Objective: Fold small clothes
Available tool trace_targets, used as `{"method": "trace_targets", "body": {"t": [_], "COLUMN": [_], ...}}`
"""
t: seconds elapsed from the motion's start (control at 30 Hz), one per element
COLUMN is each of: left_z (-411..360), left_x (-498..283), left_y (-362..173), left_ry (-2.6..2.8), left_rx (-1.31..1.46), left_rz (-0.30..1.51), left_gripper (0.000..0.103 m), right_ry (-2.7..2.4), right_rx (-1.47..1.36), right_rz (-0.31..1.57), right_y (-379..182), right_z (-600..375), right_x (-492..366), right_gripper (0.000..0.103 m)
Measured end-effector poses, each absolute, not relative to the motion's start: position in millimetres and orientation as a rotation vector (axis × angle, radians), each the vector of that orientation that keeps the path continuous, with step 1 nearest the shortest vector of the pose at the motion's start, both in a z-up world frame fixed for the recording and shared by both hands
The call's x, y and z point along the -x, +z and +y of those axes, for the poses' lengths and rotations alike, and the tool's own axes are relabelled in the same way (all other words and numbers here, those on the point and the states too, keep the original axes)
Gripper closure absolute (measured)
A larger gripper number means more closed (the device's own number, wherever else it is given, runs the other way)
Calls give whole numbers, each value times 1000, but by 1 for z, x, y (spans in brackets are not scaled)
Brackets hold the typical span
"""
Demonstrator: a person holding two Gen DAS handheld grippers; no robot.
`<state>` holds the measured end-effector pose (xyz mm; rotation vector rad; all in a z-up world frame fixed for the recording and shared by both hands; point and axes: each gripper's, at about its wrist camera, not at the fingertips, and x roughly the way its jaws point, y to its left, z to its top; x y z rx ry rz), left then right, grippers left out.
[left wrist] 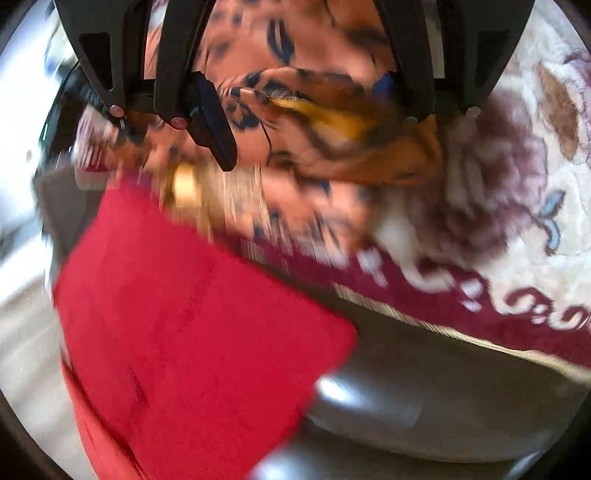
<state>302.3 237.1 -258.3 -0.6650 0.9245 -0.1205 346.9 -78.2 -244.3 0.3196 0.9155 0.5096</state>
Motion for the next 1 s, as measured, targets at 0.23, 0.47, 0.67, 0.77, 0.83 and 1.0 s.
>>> {"method": "trace_targets", "body": {"t": [0.23,0.47,0.67,0.77,0.83,1.0], "left_z": [249,229,224,208,203,219], "left_x": [-267,-201,-142,-156,-179,-188], "left_y": [-234,-239,-232,-231,-253,-289], "left_ry": [-110,-116,-95,-82,-19,58], "left_rx": [572,464,638,557,530,648], "left_rz": [801,881,753,773,873,1038], "left_gripper": [37,37,33,32,32,27], "right_ry": [407,439,509,501,463,450], "right_rx": [-534,-538,-664,-641,-637,-643], "right_rz": [740,874,844,877,947,972], "right_y": [-228,-236,-236,-242,-256,-254], "right_z": [-168,-212,-218,-197,-188,-188], "right_x": [-331,-274,-213,-218,-230,-228], "right_gripper": [61,59,27,27,28,29]}}
